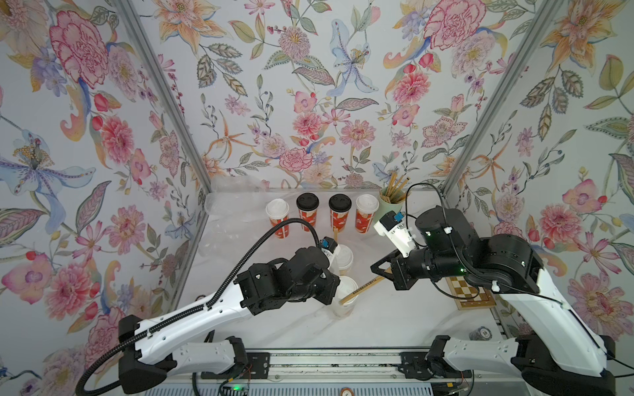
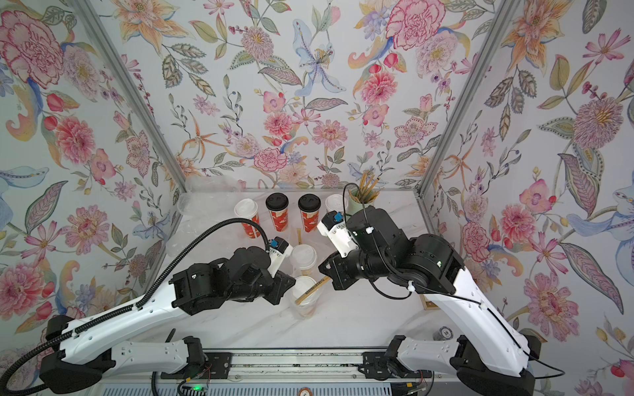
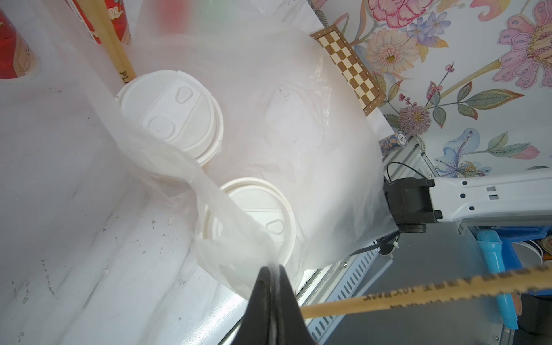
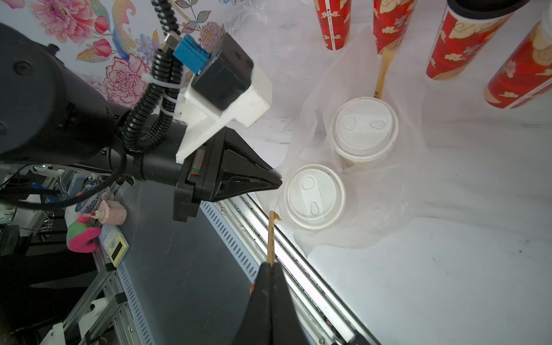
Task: Pack milk tea into plastic carrier bags
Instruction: Place the straw in the plastic carrier bag.
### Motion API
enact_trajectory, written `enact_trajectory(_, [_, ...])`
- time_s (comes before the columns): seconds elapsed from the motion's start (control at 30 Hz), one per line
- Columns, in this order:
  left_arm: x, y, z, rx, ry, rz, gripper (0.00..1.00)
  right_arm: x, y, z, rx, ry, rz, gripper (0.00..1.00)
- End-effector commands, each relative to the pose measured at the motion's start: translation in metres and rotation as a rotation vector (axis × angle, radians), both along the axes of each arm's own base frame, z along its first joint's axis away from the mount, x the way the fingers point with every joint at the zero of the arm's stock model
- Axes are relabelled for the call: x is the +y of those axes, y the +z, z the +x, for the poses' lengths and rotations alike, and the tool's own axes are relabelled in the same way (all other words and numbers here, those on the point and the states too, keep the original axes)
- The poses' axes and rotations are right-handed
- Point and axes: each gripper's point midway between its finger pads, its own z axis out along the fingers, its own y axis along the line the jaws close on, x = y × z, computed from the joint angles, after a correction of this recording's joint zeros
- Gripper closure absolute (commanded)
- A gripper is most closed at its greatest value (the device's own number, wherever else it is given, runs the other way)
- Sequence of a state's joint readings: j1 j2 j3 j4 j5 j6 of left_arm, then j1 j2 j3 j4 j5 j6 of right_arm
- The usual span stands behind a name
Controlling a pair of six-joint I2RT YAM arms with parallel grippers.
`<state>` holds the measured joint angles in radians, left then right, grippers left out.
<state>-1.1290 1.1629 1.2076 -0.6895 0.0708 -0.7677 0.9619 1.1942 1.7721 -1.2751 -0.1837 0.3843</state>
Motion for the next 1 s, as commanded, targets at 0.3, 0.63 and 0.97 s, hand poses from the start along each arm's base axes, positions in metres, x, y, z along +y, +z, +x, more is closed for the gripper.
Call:
enact_trajectory(0.3, [-0.001, 0.003, -0.008, 0.001, -0.02, -0.056, 0.96, -0.001, -0.026, 0.002, 0.024, -0.016, -0.122, 1.0])
enact_trajectory(0.63, [-0.007, 0.006, -0.007, 0.005, -0.013, -0.104, 0.99, 0.015, -0.052, 0.001, -0.005, 0.001, -0.247, 1.0])
enact_trajectory(0.97, [-0.005, 0.006, -0.003, 0.008, 0.029, -0.135, 1.0, 0.044, -0.079, -0.002, -0.086, -0.029, -0.315, 1.0])
